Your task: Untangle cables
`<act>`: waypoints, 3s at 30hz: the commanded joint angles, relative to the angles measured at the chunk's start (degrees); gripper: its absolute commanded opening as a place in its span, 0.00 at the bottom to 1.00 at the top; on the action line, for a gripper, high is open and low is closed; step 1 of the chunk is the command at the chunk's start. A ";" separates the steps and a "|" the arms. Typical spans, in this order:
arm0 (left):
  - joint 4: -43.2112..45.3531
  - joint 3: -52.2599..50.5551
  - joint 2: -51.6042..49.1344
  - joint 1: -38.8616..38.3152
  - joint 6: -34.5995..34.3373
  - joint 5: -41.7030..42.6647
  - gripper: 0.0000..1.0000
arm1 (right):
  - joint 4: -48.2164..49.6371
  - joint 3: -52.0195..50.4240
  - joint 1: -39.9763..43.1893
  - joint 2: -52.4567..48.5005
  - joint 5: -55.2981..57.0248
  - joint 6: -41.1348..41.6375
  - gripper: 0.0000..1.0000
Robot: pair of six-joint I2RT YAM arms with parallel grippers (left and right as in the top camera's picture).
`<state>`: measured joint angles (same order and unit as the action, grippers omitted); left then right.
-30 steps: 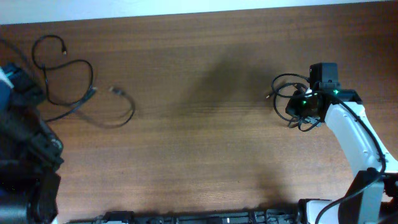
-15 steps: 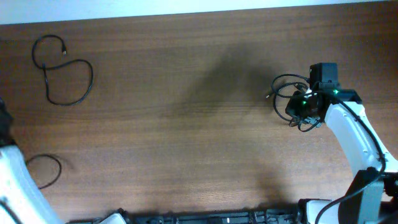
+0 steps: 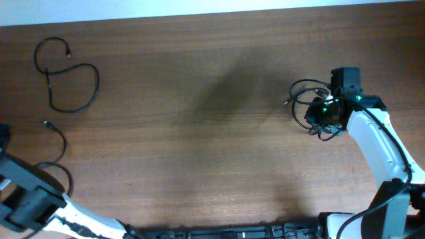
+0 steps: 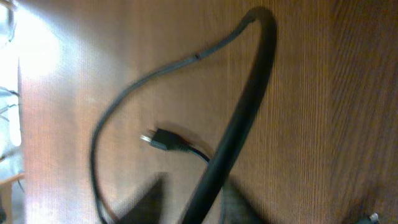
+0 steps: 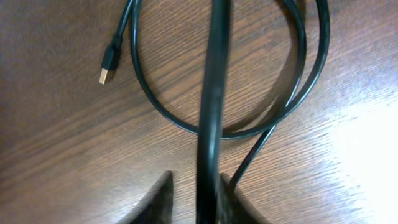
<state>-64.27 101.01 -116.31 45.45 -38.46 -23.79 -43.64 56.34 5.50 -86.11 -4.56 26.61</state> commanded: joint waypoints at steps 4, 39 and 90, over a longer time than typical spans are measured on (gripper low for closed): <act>-5.55 0.20 -2.27 0.09 -0.52 17.33 0.99 | 1.66 0.13 0.15 -0.28 -4.50 -0.13 0.42; -15.61 0.20 16.02 -28.52 2.34 30.45 0.99 | 51.56 0.13 -42.86 -7.45 -11.32 4.13 0.04; 7.91 10.78 -0.66 -60.67 16.33 -13.09 0.00 | 12.11 2.12 -16.72 4.04 -11.32 4.33 0.99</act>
<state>-59.55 110.10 -118.50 -18.24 -22.72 -28.56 -31.51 58.46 -11.53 -82.24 -15.97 31.24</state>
